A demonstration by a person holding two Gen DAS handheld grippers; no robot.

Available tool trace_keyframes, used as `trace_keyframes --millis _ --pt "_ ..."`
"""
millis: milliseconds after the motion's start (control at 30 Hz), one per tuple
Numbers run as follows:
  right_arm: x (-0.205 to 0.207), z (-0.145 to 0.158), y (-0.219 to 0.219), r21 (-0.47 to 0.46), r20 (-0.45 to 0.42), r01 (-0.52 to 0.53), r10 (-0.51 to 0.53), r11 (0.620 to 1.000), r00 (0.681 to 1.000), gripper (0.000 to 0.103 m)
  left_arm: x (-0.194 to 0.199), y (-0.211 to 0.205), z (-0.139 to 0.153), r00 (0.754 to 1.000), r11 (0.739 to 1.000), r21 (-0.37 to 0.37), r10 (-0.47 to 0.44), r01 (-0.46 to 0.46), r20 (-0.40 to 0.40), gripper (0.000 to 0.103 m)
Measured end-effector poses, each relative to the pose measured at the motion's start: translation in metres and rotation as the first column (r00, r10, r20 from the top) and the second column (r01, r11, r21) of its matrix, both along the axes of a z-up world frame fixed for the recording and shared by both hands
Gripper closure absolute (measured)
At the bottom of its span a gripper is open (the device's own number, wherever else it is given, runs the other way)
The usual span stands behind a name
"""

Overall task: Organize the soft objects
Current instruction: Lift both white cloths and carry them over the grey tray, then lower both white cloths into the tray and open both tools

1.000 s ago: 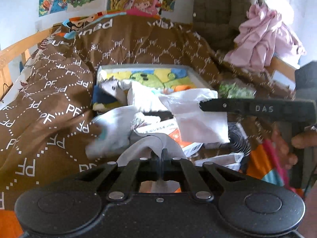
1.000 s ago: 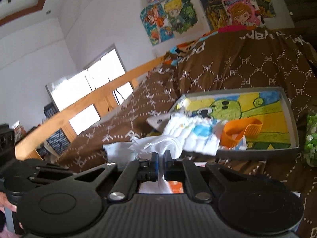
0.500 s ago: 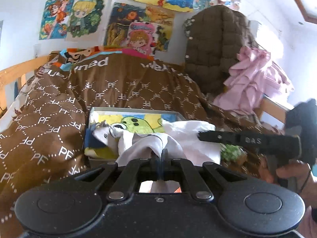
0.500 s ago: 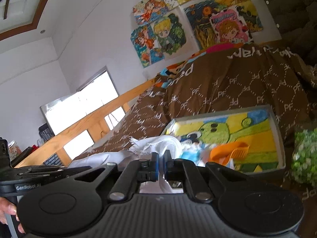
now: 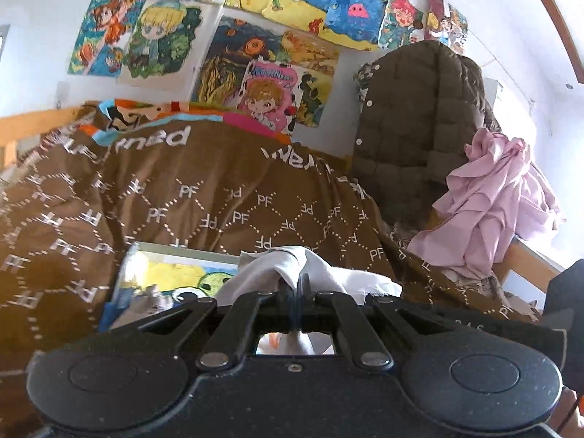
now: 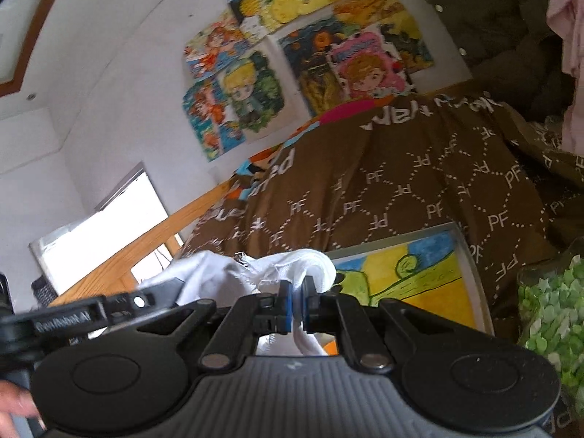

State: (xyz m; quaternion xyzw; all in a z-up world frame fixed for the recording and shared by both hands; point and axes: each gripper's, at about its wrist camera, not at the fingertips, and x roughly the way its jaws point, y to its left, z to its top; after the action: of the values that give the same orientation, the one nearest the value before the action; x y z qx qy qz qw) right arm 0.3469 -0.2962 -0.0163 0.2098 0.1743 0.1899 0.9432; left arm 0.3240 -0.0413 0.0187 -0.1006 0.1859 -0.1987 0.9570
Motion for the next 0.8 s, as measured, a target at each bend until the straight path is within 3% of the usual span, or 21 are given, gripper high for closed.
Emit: trace_keyframes --millis 167,367,800 --pt "0.019 -0.010 -0.001 0.022 -0.022 0.018 -0.017 1.000 1.000 0.097 0.029 0.002 -0.023 0.998 0.997 -0.074 0.023 -0.027 -0.057 0.102" --pt "0.031 -0.023 0.004 0.011 -0.069 0.044 -0.043 0.999 0.997 0.097 0.047 0.016 -0.050 0.989 0.993 -0.105 0.034 -0.050 -0.147 0.102" --pt "0.032 -0.030 0.010 -0.072 -0.130 0.074 -0.083 0.995 0.988 0.093 0.053 0.005 -0.074 0.972 0.999 -0.035 0.012 -0.021 -0.235 0.101"
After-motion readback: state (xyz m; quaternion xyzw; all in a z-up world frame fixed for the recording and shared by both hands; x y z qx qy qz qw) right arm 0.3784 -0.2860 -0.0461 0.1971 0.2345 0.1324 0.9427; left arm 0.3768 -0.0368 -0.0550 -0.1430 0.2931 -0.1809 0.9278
